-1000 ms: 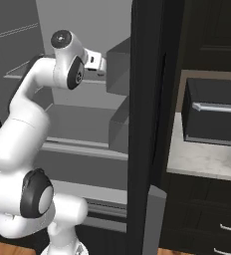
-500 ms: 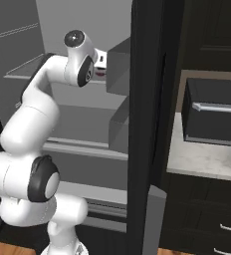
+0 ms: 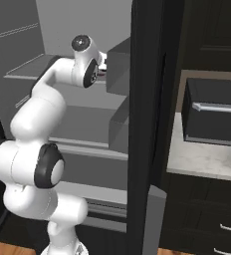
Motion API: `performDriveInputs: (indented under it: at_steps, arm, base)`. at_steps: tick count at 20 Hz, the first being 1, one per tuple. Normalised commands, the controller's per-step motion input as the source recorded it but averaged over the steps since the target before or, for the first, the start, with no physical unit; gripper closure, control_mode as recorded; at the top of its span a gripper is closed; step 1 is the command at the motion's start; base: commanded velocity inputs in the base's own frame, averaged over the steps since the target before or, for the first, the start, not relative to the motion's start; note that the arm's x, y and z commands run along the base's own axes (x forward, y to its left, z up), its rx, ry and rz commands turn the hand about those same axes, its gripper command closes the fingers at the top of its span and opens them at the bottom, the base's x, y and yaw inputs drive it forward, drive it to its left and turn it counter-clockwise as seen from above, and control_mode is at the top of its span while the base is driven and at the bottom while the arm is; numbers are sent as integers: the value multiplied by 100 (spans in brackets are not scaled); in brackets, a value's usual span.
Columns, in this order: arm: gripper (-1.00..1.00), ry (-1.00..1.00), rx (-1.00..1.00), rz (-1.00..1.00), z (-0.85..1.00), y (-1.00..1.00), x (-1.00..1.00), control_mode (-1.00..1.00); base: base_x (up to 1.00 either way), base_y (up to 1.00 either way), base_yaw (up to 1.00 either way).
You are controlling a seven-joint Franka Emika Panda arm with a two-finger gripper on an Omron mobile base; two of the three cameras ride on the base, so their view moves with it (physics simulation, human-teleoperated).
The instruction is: Move the baguette and radish from the top shelf to the second highest shelf to make space. Then, place the pitcher from the counter on the cleared top shelf.
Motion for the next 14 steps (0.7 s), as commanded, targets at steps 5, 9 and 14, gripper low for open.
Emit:
performDriveInputs:
  at_steps: [5, 9, 14]
  arm:
    - [-100, 0, 0, 0, -4, 0, 32, -100]
    - [100, 0, 0, 0, -9, 0, 25, -100]
    - [100, 3, 0, -1, -29, 0, 5, -100]
  base:
    - [0, 0, 0]
    - [0, 0, 0]
    - [0, 0, 0]
